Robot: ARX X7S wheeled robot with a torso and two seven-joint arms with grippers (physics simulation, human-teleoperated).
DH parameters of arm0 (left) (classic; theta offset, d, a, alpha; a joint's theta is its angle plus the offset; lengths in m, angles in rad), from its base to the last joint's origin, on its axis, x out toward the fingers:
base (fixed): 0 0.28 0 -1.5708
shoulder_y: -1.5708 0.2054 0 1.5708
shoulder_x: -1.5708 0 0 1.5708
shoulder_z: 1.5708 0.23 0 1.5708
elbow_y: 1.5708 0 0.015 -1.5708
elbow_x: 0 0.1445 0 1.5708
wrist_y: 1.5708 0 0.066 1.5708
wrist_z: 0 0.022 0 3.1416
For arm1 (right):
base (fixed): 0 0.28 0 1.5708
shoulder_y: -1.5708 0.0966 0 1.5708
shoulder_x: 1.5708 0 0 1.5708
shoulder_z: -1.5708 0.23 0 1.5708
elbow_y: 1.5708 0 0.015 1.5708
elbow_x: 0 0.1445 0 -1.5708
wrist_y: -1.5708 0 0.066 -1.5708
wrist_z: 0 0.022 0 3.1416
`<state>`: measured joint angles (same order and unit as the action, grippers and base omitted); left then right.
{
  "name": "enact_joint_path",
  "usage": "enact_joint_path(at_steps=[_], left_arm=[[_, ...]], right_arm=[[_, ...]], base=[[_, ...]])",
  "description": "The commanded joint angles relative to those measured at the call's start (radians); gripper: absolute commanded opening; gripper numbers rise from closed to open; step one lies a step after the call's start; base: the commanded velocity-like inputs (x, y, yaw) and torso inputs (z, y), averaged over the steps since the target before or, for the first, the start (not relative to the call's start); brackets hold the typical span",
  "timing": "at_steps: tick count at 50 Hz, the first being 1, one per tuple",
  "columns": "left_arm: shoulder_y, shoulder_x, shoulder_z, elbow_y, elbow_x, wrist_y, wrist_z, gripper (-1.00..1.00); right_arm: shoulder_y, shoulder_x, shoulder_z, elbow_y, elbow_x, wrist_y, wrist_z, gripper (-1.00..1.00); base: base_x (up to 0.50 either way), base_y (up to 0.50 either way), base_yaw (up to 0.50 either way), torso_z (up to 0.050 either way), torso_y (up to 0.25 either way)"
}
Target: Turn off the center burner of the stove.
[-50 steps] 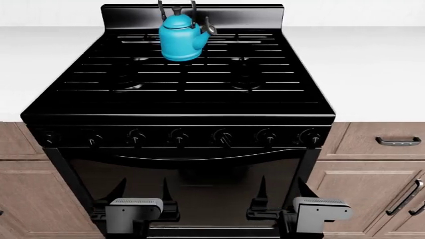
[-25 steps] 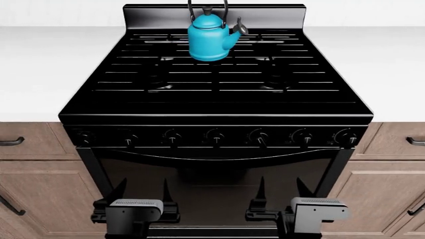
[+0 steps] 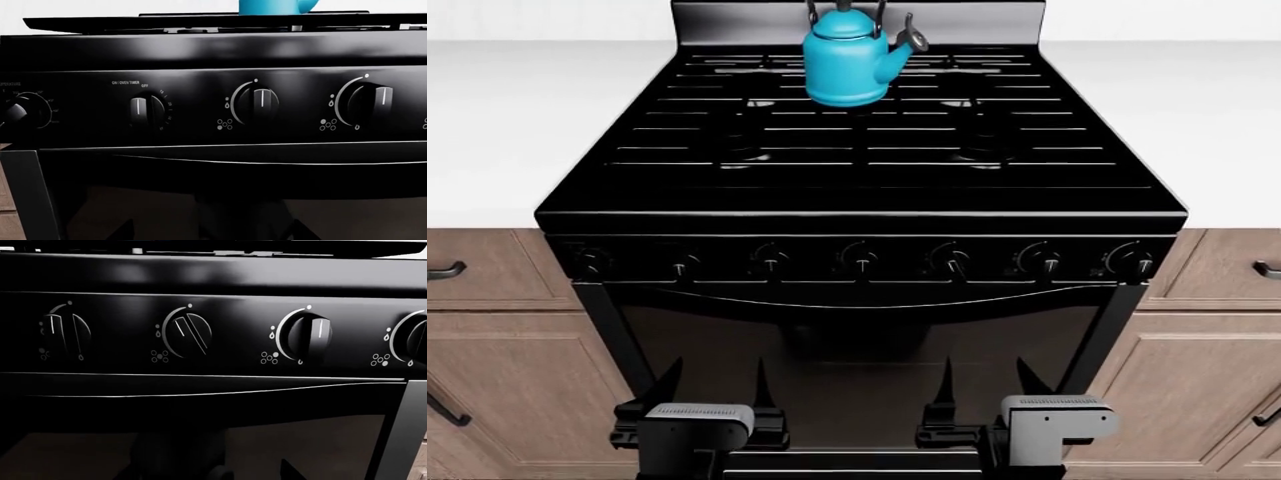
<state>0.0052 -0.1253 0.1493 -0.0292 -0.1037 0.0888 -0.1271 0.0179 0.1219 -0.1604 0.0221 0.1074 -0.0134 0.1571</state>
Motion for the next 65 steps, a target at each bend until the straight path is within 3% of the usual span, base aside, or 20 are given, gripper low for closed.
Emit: enact_joint_path(at_steps=[1, 36, 44, 55, 65], left_arm=[[0.001, -0.009, 0.01, 0.002, -0.009, 0.006, -0.009, 1.0], [-0.007, -0.028, 0.036, -0.011, -0.024, 0.014, -0.039, 1.0], [-0.014, -0.031, 0.042, -0.017, -0.024, 0.008, -0.047, 1.0], [-0.028, -0.034, 0.045, -0.023, -0.041, -0.029, -0.056, 1.0], [-0.031, -0.037, 0.053, -0.032, -0.042, -0.035, -0.062, 1.0]], right_arm=[[0.001, 0.01, -0.012, -0.001, 0.006, 0.002, 0.011, 1.0], [0.007, 0.032, -0.041, -0.003, 0.016, 0.004, 0.04, 1.0], [0.014, 0.046, -0.063, -0.021, -0.026, 0.011, 0.06, 1.0], [0.028, 0.09, -0.118, -0.206, -0.174, 0.197, 0.112, 1.0], [0.026, 0.108, -0.126, -0.23, -0.177, 0.15, 0.114, 1.0]], base=[[0.0, 0.0, 0.0, -0.05, 0.0], [0.0, 0.0, 0.0, -0.049, 0.0], [0.0, 0.0, 0.0, -0.005, 0.0], [0.0, 0.0, 0.0, 0.0, 0.0], [0.0, 0.0, 0.0, 0.0, 0.0]])
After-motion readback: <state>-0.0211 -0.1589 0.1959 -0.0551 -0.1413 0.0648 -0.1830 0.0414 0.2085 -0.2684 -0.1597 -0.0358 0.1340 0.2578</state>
